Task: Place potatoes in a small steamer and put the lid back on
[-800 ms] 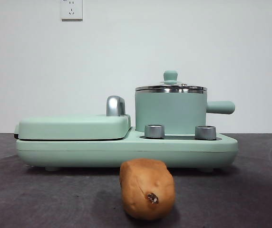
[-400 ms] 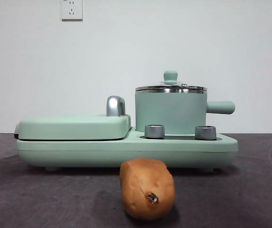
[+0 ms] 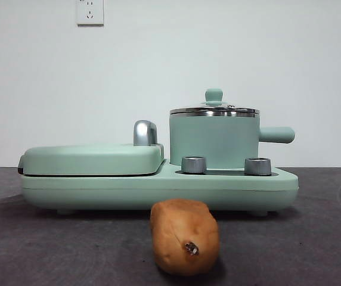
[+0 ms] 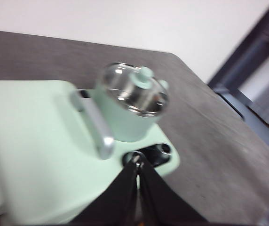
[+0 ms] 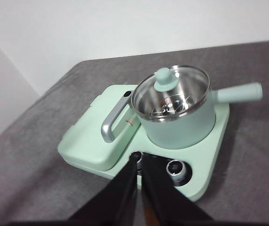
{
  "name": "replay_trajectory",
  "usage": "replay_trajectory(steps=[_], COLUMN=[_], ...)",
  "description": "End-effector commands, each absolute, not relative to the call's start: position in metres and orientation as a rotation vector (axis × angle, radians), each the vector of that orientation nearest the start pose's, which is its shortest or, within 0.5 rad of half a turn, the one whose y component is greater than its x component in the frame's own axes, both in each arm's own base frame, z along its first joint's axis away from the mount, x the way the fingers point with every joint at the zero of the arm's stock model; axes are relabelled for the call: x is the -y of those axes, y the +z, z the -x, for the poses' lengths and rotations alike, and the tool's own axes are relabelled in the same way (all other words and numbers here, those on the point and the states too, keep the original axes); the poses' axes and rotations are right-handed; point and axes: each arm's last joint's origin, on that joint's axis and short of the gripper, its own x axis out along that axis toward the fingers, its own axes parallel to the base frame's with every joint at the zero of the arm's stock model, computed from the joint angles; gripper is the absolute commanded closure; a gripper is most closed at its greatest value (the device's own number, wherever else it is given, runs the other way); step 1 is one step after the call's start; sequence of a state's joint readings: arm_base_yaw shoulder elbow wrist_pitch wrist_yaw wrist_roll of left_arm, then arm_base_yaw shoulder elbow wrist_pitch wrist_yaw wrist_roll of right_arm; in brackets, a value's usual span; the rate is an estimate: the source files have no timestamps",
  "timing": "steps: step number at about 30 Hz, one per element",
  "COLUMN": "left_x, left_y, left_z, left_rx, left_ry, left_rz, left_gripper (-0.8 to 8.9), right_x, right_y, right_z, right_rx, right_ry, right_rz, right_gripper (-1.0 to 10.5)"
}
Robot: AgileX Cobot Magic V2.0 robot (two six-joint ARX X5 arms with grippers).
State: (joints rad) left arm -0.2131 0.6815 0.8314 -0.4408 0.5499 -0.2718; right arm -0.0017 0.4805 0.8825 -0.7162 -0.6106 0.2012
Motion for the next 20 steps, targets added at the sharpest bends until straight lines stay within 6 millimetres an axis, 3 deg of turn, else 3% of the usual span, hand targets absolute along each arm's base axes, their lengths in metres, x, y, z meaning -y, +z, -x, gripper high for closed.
replay_trajectory(steps=[1, 7, 14, 20], left_x=[0.050, 0.062, 0.069, 0.078], left_y=[0.350, 0.354, 0.357, 0.361], left_z=[-0.137, -0.145, -0.150, -0.161], left_rx=[-0.385, -0.415, -0.454, -0.487], left_ry=[-0.775, -0.832, -0.854, -0.876], left_rz=[0.273, 0.266, 0.273, 0.272], left_gripper=[8.05, 7.91, 3.96, 3.72], right_x=[-0.017, -0.018, -0.018, -0.018], right_y=[0.358, 0.359, 0.358, 0.357], right_z=[-0.076, -0.077, -0.077, -0.077], right_rx=[-0.343, -0.352, -0.372, -0.377], right_ry=[0.616, 0.634, 0.628, 0.628], right_rz=[-0.208, -0.209, -0.238, -0.240], right_gripper=[9.3, 9.0, 5.0, 4.8])
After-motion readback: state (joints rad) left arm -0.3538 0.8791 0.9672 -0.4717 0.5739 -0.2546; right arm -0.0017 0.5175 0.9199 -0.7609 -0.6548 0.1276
